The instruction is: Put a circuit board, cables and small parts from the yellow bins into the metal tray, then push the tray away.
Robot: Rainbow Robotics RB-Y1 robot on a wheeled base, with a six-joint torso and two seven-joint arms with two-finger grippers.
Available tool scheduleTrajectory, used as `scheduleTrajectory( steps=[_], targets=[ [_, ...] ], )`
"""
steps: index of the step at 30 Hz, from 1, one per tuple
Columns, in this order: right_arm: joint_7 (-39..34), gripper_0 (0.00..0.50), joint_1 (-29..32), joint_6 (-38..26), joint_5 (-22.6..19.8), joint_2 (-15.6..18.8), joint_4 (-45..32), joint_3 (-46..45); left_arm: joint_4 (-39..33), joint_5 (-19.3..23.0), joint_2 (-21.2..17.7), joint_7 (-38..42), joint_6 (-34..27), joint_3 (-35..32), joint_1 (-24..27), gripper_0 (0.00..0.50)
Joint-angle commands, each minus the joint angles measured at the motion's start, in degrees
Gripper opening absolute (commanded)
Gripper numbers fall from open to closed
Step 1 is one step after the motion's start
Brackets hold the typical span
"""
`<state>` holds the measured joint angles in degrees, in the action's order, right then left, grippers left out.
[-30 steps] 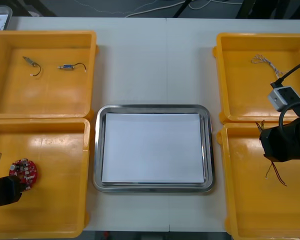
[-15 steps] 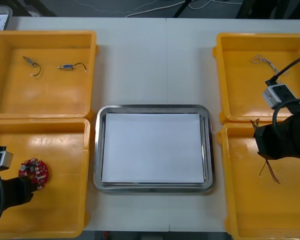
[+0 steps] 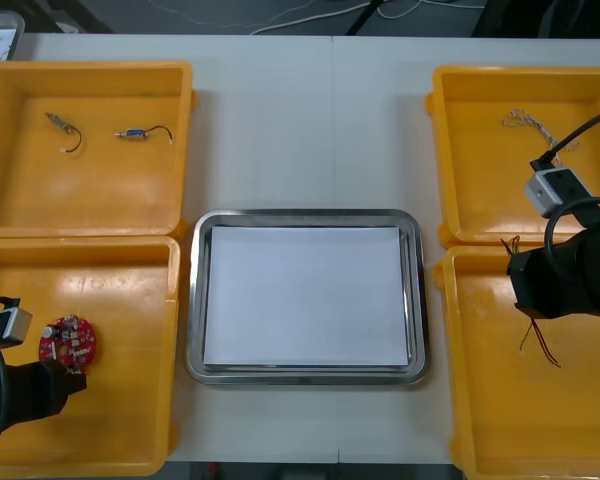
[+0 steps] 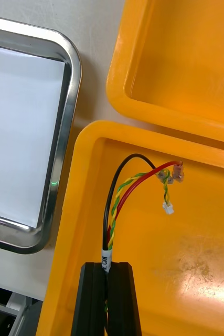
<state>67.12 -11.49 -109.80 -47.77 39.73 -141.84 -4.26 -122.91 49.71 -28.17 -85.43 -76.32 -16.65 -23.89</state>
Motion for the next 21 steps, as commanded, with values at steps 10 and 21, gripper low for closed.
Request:
scheduleTrajectory(
  steps=[10, 21],
  targets=[
    [-2.7, 0.000, -1.3, -0.2, 0.2, 1.9, -1.9, 0.6, -7.3, 5.0, -4.3, -1.1, -11.5, -9.2, 4.2, 0.500],
    [-2.7, 0.000, -1.3, -0.2, 0.2, 1.9, -1.9, 0.6, -8.7, 3.5, -9.3, -10.4, -14.8, -12.2, 8.9, 0.500]
  ],
)
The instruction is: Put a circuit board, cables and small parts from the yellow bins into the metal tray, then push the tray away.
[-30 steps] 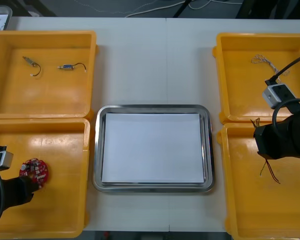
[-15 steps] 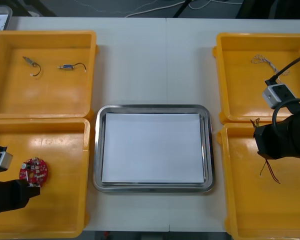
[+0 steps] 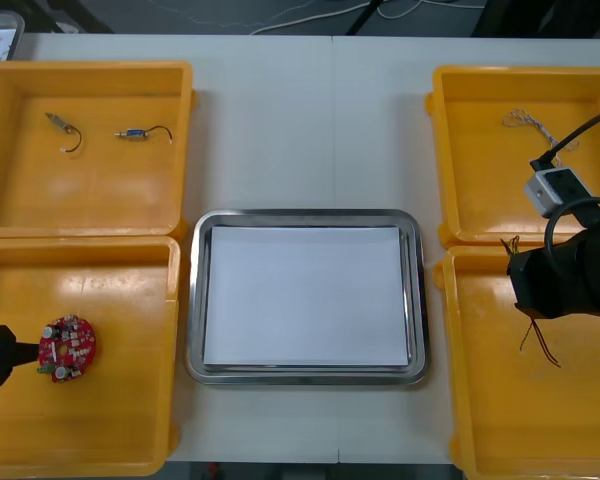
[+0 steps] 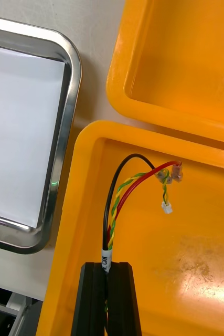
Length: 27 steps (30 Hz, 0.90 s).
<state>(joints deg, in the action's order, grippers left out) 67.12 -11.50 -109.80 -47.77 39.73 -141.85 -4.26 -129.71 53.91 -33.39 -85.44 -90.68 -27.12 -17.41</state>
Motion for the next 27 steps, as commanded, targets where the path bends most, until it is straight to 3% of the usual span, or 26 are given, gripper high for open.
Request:
scheduleTrajectory(
  steps=[1, 8, 16, 27],
  targets=[
    [-2.7, 0.000, -1.2, -0.2, 0.2, 1.9, -1.8, 0.6, -1.7, -0.7, -5.0, -11.9, -0.5, -1.6, 2.9, 0.500],
    [-2.7, 0.000, -1.2, -0.2, 0.2, 1.9, -1.8, 0.6, -1.2, -0.1, -9.9, -24.9, 0.1, -1.7, 3.4, 0.500],
    [-2.7, 0.000, -1.2, -0.2, 0.2, 1.9, -1.8, 0.6, -0.1, 1.8, -10.6, -38.7, 1.6, -3.8, 1.7, 0.500],
    [-2.7, 0.000, -1.2, -0.2, 0.2, 1.9, -1.8, 0.6, 11.1, 7.1, -10.6, -62.1, 9.4, -1.5, 0.7, 0.500]
  ],
)
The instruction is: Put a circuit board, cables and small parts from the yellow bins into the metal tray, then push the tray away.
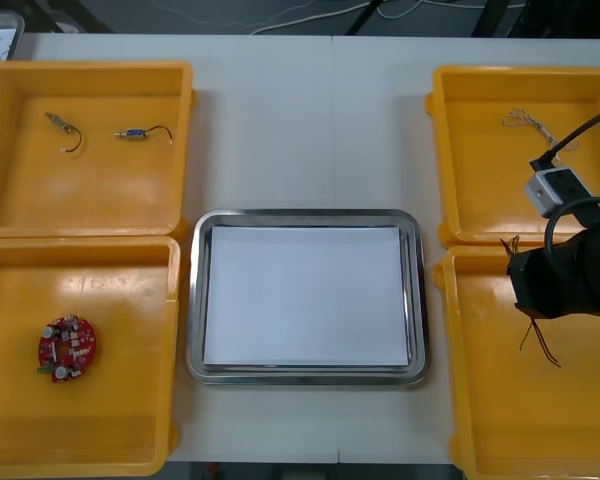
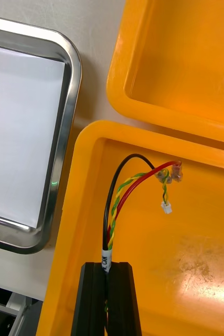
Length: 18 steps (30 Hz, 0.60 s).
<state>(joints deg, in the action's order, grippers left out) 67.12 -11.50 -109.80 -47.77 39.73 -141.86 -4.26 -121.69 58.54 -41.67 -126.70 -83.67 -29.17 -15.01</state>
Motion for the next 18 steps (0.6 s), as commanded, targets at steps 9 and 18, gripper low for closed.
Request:
scheduleTrajectory(
  steps=[9, 18],
  targets=[
    [-2.7, 0.000, -1.2, -0.2, 0.2, 1.9, -1.8, 0.6, 4.5, 4.3, -2.3, -28.3, 4.9, 3.6, -4.5, 0.500],
    [-2.7, 0.000, -1.2, -0.2, 0.2, 1.9, -1.8, 0.6, 4.7, 2.9, -2.3, -28.3, 5.8, 4.9, -7.6, 0.500]
  ],
)
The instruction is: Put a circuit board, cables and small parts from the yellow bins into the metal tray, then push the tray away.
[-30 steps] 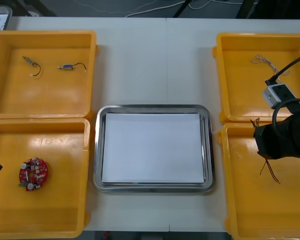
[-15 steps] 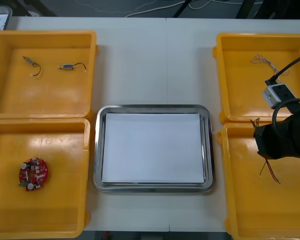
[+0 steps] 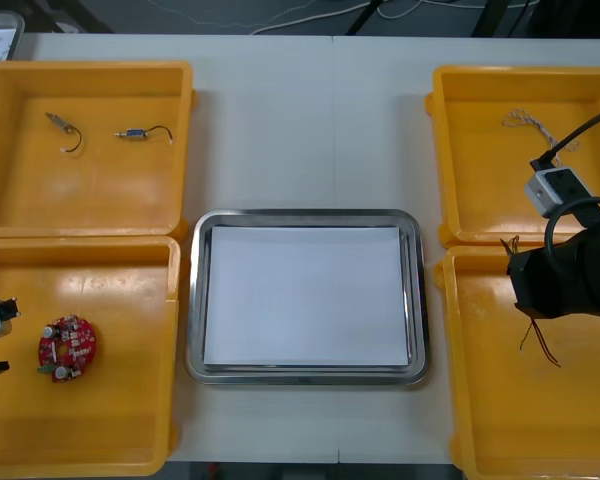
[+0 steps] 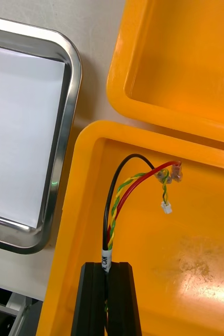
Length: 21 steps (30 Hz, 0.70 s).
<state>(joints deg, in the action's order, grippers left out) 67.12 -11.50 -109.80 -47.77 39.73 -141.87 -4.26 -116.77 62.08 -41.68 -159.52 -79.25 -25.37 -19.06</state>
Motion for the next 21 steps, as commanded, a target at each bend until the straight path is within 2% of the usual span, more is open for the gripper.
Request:
scheduleTrajectory(
  steps=[1, 12, 21],
  targets=[
    [-2.7, 0.000, -1.2, -0.2, 0.2, 1.9, -1.8, 0.6, 0.0, -0.8, -2.3, 4.5, 2.0, 1.5, -4.1, 0.500],
    [-2.7, 0.000, -1.2, -0.2, 0.2, 1.9, -1.8, 0.6, 2.4, -4.0, -1.6, 4.5, 7.5, 6.8, -4.4, 0.500],
    [-2.7, 0.000, -1.2, -0.2, 0.2, 1.9, -1.8, 0.6, 2.4, -4.7, -0.9, 4.5, 7.7, 9.4, -3.1, 0.500]
  ],
)
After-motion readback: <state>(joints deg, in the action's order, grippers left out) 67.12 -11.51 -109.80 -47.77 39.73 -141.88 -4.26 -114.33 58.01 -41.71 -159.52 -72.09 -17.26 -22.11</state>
